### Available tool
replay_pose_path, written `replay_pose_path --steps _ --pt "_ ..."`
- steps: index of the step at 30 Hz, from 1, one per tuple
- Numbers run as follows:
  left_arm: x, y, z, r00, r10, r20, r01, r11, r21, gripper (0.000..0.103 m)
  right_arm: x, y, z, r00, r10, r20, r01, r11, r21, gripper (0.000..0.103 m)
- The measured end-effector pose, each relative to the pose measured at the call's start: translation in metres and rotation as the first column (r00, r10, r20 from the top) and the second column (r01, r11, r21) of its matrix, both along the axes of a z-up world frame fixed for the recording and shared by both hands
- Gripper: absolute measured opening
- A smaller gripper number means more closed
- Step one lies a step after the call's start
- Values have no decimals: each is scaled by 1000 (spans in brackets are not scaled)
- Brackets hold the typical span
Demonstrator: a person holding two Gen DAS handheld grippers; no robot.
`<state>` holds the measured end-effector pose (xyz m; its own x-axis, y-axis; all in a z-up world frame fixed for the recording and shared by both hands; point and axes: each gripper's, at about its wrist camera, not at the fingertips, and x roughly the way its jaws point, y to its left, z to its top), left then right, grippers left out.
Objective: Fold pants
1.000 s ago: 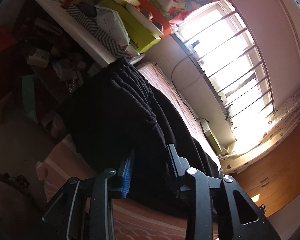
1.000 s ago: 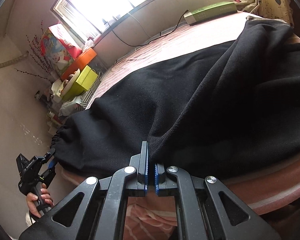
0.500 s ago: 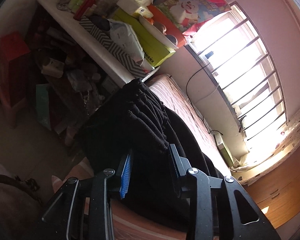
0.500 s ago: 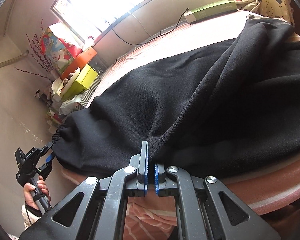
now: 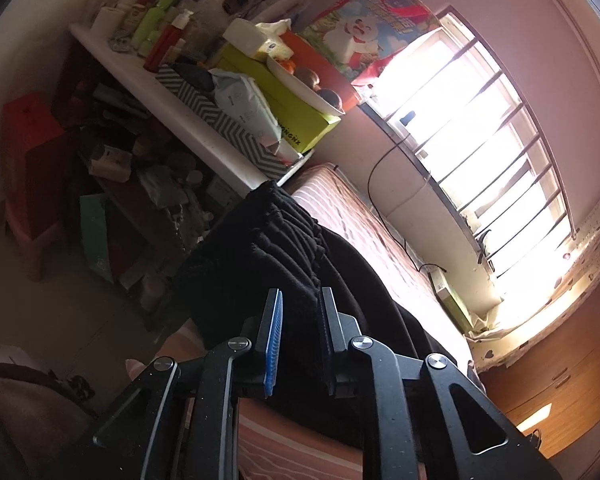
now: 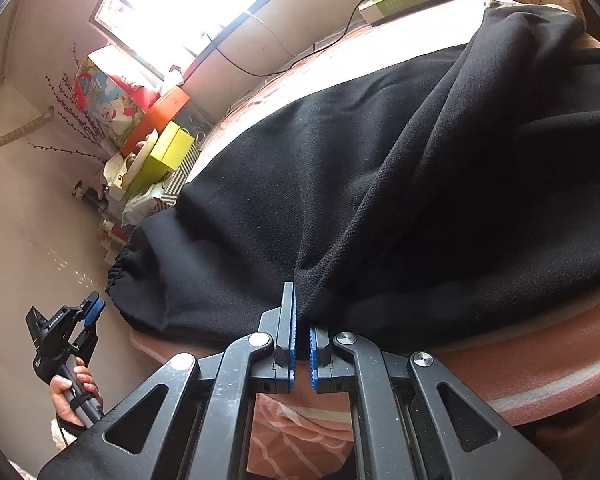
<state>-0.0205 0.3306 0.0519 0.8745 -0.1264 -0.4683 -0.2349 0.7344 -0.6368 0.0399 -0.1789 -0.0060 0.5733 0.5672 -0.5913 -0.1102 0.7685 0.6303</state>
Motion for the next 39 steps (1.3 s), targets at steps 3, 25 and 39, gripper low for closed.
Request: replay_pose_path --steps 3,25,39 --pt "4 -13 11 998 -48 27 48 999 24 43 0 -2 -1 1000 7 -2 -7 1000 12 5" --pt "62 -153 27 874 -482 60 475 874 100 58 -11 -109 42 960 -211 186 232 968 -96 12" --pt "91 -238 -5 734 -678 -29 678 731 75 58 78 -130 60 947 -262 186 310 897 -316 53"
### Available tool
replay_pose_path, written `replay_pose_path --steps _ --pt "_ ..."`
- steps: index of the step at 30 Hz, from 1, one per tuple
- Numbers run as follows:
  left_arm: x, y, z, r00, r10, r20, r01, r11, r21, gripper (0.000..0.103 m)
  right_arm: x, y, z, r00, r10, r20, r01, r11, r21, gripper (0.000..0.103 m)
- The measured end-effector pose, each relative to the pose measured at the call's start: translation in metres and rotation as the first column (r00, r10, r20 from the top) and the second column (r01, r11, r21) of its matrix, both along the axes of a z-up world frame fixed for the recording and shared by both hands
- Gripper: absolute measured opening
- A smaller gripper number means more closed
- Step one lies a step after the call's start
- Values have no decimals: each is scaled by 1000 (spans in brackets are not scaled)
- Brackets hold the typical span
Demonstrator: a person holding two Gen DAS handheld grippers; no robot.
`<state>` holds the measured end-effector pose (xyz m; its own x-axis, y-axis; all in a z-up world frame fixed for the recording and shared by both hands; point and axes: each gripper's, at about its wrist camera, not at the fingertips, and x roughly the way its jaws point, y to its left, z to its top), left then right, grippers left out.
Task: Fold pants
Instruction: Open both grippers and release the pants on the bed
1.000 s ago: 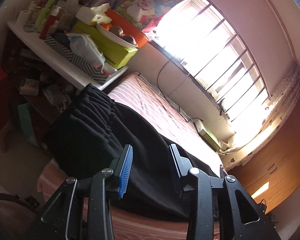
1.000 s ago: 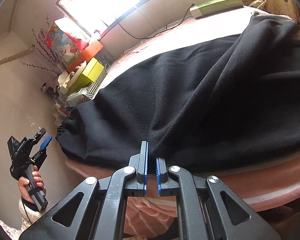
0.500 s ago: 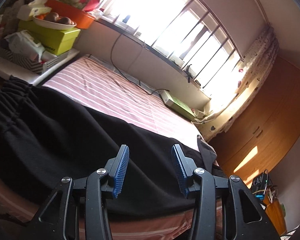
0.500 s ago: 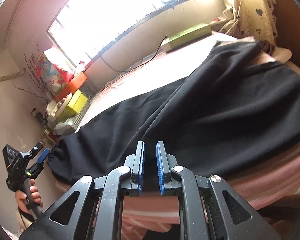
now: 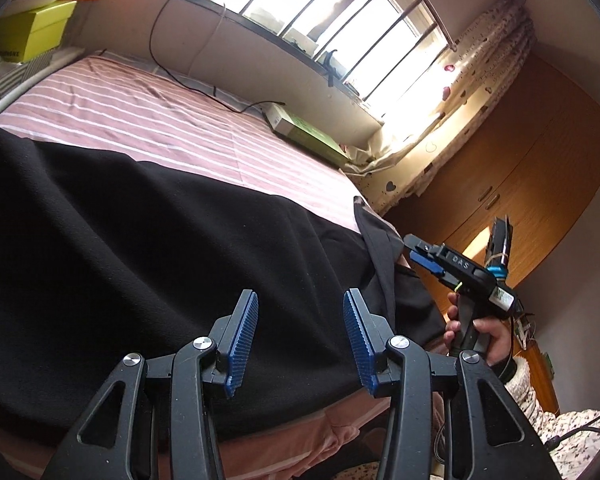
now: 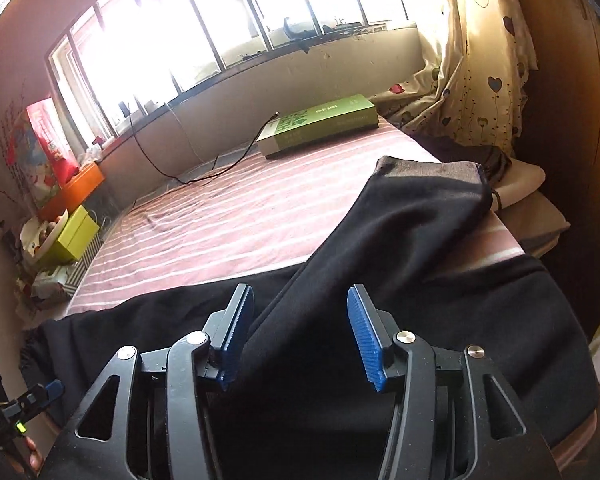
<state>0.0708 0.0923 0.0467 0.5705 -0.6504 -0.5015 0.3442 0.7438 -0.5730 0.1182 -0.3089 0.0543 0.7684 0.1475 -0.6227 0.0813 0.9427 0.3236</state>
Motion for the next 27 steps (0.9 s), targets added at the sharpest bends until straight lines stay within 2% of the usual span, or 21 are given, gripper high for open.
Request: replay_pose_path --steps 8,16,21,27 --pt "10 -43 0 989 -146 10 145 988 61 62 45 -4 -10 995 -26 -100 23 999 -28 56" --pt "13 -82 -7 966 -258 -14 259 964 66 62 64 4 -18 986 -22 -167 10 997 -71 56" --pt "11 -100 -8 954 -299 -26 300 950 87 62 77 13 -20 977 -32 -211 -8 982 -188 56" --pt "12 -112 -7 950 -311 -37 313 944 106 63 82 10 -27 969 -49 -243 -7 975 -222 56"
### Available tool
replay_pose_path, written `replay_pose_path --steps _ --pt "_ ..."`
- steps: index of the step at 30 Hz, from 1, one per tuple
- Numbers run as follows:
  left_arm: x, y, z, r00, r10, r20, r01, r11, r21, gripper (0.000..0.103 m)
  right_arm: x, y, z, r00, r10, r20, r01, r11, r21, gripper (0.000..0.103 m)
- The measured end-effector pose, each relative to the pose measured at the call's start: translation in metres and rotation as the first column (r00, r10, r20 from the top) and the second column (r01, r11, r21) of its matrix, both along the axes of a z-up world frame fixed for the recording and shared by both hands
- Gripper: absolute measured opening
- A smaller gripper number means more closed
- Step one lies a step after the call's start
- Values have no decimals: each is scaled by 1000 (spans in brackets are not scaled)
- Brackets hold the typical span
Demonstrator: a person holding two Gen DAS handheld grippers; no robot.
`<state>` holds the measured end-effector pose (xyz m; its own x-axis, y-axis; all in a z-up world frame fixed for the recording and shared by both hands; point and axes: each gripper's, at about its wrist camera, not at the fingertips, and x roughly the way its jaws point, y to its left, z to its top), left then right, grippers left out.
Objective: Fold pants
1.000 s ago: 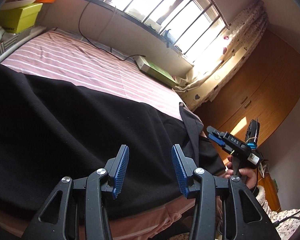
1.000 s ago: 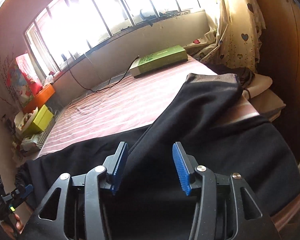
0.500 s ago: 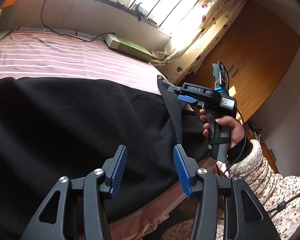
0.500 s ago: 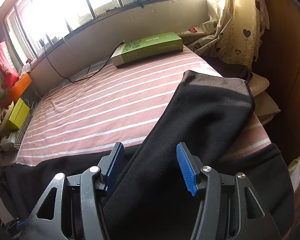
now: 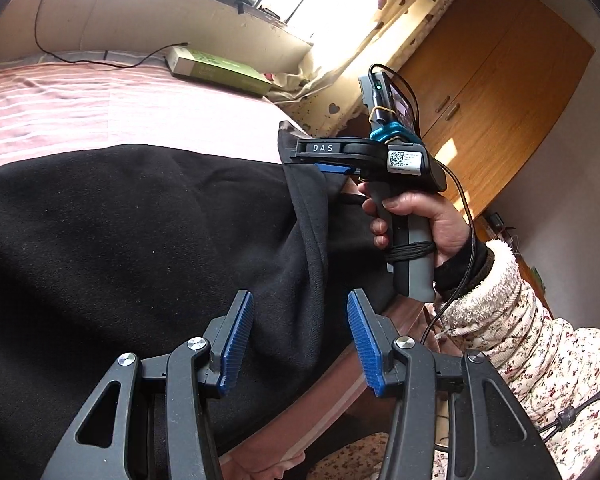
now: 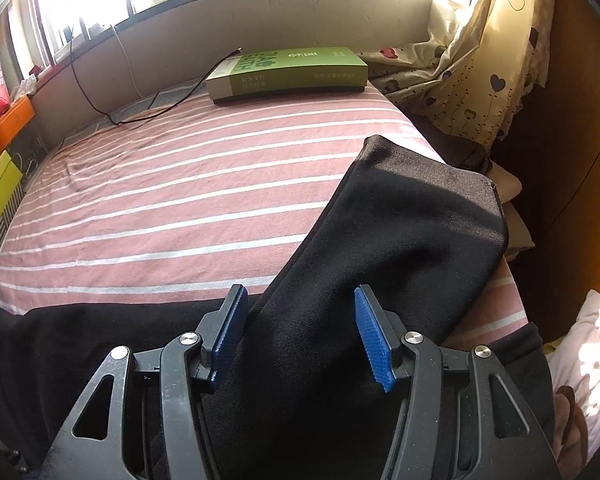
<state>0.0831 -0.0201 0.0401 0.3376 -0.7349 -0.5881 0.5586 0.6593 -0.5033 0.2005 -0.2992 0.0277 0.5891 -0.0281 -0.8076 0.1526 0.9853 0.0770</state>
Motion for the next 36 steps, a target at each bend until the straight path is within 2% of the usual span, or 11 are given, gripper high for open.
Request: replay_pose_path --steps 3,5,7,11,13,19,24,29,32,36 --pt "-1 -6 0 1000 -12 0 12 1000 17 63 1 -4 -3 1000 -19 -12 19 1000 -3 53" --pt "-1 -11 0 1000 -24 -4 24 999 21 63 1 -5 -3 999 -30 -11 30 999 -32 35" --pt "0 -17 -1 1000 -31 -8 31 999 26 63 1 -7 -3 1000 -23 -11 23 998 -56 24" --pt "3 -25 -5 999 -36 -19 37 999 29 63 -3 -15 -4 1000 -3 2 3 1000 -28 14" --pt "4 -28 -6 999 -34 -23 35 999 31 63 -5 -20 -1 1000 -3 22 3 1000 8 14" --pt "9 -37 -9 998 -50 -31 51 998 33 63 -14 -30 0 1000 10 22 -11 999 36 8" --pt "12 -48 -12 995 -86 -47 87 996 14 63 -37 -45 4 999 -21 47 18 998 56 7" --pt "13 -56 -19 992 -116 -51 118 992 34 63 -57 -61 3 998 -30 57 24 995 95 7" --pt "16 -56 -23 992 -108 -62 110 993 30 63 -60 -61 8 997 -22 71 15 995 99 7" --pt "14 -57 -25 992 -114 -56 116 993 36 63 -53 -62 20 994 -22 109 4 987 163 8"
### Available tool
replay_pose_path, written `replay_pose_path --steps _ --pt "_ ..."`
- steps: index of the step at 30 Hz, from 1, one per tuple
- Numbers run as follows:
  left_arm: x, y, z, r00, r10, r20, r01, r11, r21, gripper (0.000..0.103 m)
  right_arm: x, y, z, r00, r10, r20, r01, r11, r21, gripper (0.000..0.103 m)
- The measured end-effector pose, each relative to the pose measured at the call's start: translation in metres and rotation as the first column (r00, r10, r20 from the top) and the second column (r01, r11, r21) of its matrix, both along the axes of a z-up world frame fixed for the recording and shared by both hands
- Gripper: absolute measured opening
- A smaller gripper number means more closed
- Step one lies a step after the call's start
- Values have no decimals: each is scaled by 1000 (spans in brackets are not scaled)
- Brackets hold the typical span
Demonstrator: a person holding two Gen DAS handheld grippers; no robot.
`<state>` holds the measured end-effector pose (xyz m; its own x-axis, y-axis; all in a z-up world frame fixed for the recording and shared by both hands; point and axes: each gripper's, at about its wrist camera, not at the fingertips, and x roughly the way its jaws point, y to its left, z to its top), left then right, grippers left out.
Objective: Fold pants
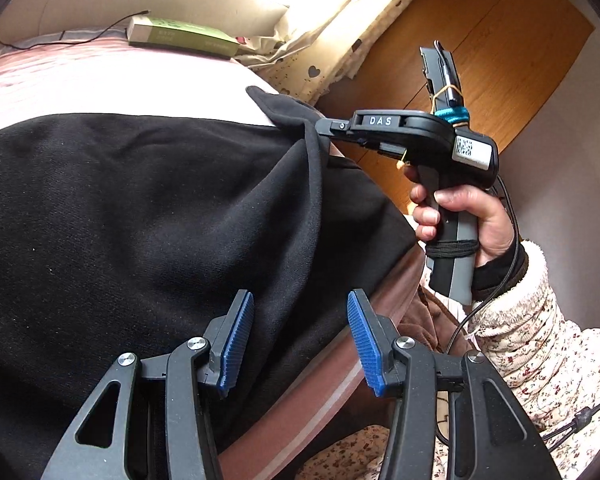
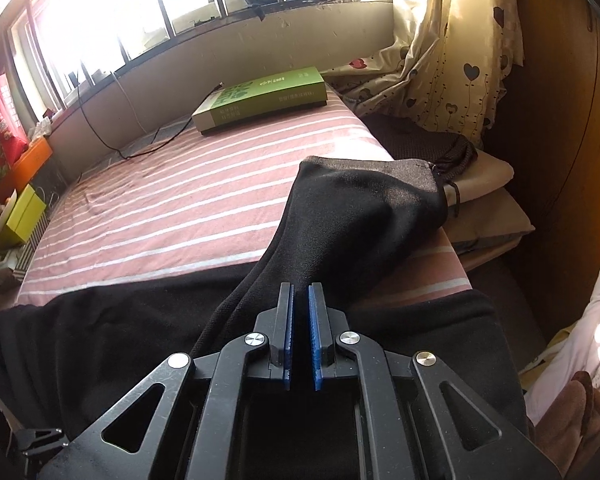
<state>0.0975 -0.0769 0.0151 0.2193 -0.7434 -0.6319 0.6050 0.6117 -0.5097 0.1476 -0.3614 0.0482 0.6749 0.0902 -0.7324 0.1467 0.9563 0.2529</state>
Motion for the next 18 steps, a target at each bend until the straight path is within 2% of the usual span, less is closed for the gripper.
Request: replay_pose_path --steps 6,7,8,10,14,16,18 --pt "0 0 -2 1000 6 0 -6 1000 13 63 19 15 7 999 49 -6 -49 999 -18 18" --pt "0 0 -3 1000 6 3 -6 1000 18 63 21 18 7 999 49 -6 -50 998 -29 27" --pt "0 -1 -3 1000 5 6 -6 1000 23 63 22 22 8 998 55 1 -55 998 -39 43" --pt "-1 -1 -3 1000 6 9 -7 1000 29 63 29 30 6 996 94 -7 -94 995 -43 65" --pt "-1 -1 -5 1000 12 5 -12 999 32 63 48 41 -8 992 87 -93 -98 987 -124 66" --pt "-1 -1 -5 1000 16 5 -16 999 33 63 53 43 -13 989 91 -119 -107 986 -131 66" --pt "-1 -2 -6 1000 17 9 -17 999 42 63 55 46 -16 988 74 -133 -98 977 -188 66"
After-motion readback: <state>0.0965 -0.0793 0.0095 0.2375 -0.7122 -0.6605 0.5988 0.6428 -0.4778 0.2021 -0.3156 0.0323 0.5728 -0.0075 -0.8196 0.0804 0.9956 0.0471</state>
